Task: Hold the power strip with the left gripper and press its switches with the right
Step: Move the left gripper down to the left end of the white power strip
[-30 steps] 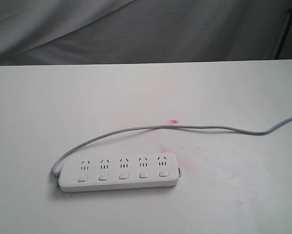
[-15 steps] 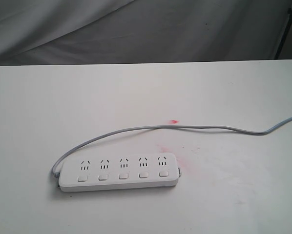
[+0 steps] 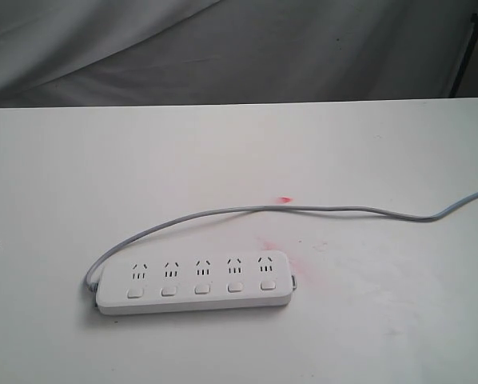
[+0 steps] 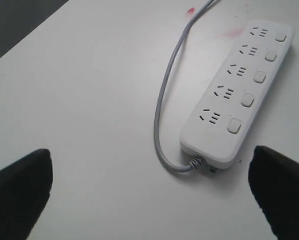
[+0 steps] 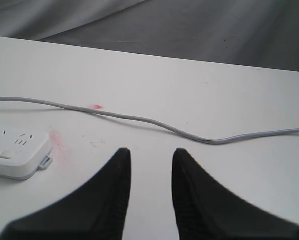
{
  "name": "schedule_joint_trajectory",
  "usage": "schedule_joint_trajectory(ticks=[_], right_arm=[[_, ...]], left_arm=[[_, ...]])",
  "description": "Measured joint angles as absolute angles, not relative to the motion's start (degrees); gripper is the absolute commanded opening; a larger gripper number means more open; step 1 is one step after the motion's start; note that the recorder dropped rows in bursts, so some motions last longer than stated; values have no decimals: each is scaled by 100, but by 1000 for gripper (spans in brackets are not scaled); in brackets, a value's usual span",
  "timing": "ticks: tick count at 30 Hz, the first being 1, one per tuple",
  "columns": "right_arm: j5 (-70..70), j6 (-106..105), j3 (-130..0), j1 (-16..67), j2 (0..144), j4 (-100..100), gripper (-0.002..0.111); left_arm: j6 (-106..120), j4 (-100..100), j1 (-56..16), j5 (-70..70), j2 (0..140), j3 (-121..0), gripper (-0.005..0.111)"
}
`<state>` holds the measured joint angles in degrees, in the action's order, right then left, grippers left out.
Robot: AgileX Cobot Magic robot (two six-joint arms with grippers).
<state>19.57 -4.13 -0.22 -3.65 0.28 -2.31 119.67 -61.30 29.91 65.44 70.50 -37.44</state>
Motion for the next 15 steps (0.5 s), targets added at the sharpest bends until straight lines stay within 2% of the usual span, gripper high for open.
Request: schedule_joint_trajectory(ticks=[9, 15], right_arm=[[1957, -413, -22, -365, 28, -231, 27], [1957, -413, -22, -365, 28, -231, 27]], left_arm=[[11977, -5526, 1688, 5778, 7127, -3744, 104], [11989, -5474, 1181, 5439, 7749, -3744, 104]])
